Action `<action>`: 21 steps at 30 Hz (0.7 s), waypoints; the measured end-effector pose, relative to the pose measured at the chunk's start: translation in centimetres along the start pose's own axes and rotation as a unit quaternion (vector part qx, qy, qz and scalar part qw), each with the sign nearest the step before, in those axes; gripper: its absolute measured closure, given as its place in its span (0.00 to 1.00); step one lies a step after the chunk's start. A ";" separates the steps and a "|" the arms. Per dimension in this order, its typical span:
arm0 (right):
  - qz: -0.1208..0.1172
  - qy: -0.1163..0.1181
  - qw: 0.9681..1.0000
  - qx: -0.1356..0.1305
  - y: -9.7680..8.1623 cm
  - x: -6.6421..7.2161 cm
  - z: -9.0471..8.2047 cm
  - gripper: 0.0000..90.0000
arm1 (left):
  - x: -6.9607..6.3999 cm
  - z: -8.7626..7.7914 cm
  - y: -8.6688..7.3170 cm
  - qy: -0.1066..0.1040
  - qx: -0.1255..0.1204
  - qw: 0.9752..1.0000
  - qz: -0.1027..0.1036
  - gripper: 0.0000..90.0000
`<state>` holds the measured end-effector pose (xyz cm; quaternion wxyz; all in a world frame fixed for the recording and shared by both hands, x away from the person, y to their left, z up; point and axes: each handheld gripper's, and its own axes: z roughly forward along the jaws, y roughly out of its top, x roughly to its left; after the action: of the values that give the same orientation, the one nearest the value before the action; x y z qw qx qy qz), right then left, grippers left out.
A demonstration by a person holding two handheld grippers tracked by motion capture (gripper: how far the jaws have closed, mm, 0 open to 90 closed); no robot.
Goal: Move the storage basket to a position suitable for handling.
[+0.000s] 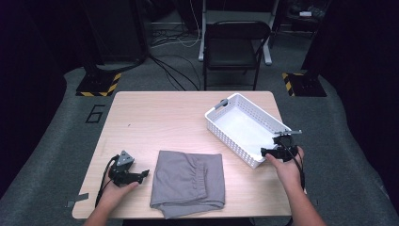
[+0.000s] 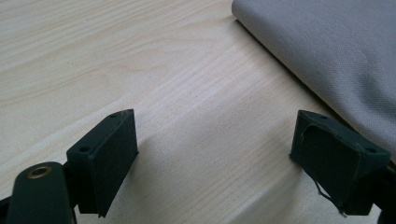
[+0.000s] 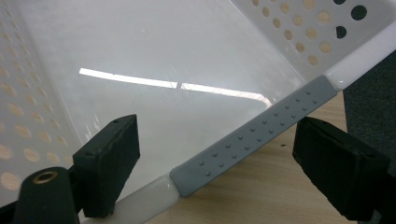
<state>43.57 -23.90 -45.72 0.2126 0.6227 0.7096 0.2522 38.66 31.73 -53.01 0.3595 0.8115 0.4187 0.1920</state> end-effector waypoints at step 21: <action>-0.056 -0.008 0.998 -0.001 3.5 2.4 1.5 0.45 | 0.0 0.0 0.0 0.000 0.001 1.000 0.002 0.16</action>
<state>46.85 -21.02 -44.71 0.2327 0.5838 0.7413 0.2356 38.68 31.73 -53.00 0.3587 0.8125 0.4174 0.1923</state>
